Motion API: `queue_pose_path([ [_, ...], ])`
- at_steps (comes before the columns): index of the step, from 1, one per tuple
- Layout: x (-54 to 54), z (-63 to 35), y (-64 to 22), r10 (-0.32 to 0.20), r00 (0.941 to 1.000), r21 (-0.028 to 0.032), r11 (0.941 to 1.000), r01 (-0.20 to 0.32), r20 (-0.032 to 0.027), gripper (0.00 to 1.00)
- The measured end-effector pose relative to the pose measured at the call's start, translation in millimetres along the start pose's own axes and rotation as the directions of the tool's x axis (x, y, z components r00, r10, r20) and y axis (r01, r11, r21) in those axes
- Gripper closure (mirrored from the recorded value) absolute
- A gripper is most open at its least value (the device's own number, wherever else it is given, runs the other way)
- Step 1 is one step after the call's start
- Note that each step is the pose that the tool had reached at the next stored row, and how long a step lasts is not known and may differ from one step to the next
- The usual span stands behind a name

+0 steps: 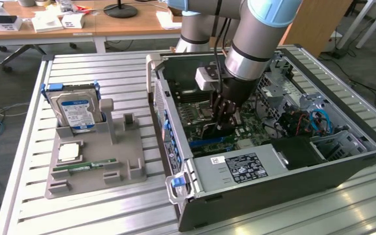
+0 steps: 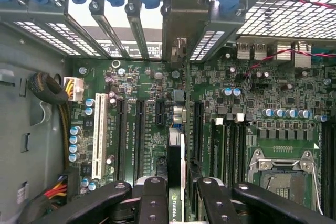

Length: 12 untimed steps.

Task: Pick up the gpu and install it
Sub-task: 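Insert the gpu into the slot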

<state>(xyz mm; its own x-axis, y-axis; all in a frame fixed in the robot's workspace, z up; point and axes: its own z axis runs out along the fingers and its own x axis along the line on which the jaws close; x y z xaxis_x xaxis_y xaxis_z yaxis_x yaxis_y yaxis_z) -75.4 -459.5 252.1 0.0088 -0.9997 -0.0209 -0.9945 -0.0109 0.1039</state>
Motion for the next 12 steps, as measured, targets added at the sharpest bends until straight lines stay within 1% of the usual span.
queue_pose_path([
  [12, 0.1, 2.8, 0.0, 0.000, 1.0000, 0.0001, 1.0000, 0.000, 0.0001, 0.74],
])
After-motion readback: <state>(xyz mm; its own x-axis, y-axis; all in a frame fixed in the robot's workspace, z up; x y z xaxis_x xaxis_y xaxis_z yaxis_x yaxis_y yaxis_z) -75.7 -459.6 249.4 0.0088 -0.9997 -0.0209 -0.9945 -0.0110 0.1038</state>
